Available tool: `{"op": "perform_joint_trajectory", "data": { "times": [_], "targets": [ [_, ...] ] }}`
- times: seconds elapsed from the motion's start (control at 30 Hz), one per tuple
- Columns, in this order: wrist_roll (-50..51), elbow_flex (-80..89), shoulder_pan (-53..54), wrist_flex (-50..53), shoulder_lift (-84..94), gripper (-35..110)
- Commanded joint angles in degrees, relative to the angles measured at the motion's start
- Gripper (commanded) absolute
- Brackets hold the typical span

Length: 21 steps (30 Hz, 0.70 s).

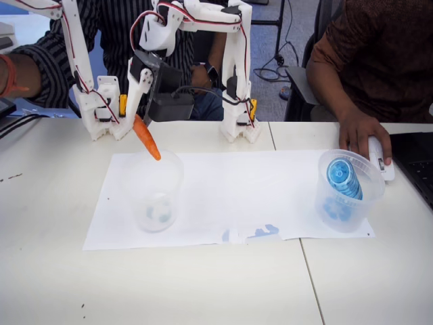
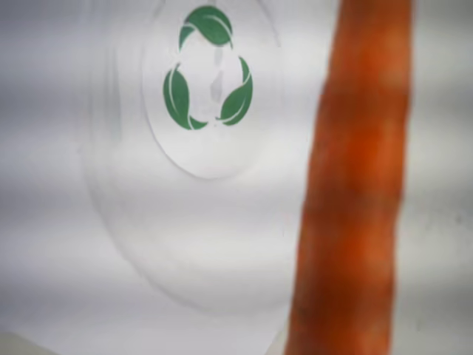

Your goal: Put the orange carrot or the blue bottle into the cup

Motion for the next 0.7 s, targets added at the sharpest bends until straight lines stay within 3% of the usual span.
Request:
{"op": "perform_joint_trajectory", "data": {
  "times": [0.0, 0.3, 0.67],
  "targets": [
    [1.0, -3.3, 0.3, -3.2, 2.6, 5],
    [1.1, -2.5, -5.8, -3.0, 2.6, 5],
    [1.1, -2.5, -5.5, -3.0, 2.2, 5]
  ]
}}
